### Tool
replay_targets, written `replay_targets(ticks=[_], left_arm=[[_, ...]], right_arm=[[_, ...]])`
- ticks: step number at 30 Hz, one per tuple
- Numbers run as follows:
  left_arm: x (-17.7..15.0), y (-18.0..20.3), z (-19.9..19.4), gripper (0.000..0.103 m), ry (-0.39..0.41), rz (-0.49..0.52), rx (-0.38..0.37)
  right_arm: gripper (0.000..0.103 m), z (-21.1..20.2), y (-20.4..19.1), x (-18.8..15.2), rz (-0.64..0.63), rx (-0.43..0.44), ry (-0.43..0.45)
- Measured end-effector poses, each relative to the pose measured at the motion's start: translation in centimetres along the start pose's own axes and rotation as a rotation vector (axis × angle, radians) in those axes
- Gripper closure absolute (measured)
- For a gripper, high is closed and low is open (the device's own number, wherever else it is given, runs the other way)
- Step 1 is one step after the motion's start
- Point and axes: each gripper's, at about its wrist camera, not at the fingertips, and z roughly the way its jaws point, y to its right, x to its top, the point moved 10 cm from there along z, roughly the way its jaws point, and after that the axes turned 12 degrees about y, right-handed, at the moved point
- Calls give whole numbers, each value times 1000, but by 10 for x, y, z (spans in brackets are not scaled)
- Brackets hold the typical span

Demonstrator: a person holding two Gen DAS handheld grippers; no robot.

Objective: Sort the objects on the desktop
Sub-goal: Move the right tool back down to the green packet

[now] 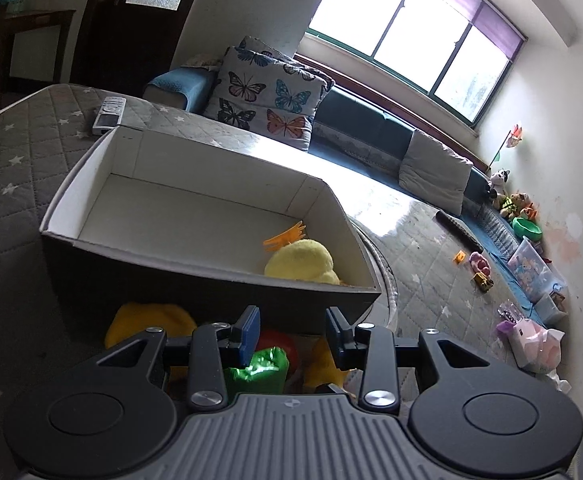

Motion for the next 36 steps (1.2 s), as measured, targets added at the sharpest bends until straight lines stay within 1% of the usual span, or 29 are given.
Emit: replay_targets(ticks=[5, 12, 23, 29, 33, 36], left_arm=[[-7, -2, -7, 65, -4, 9, 18], [-15, -7, -15, 65, -5, 20, 40], [-19, -28, -30, 65, 8, -12, 63], [-14, -33, -27, 65, 14, -33, 68], [-4, -32, -23, 65, 30, -36, 67], [-2, -34, -12, 65, 12, -44, 74]], right_arm=[[14, -4, -6, -4, 0, 10, -6], [13, -6, -15, -8, -9, 26, -11], [13, -4, -32, -17, -25, 54, -31], [15, -1, -37, -22, -35, 68, -43], [15, -1, -36, -23, -29, 68, -42], [15, 0, -34, -23, -23, 63, -41]])
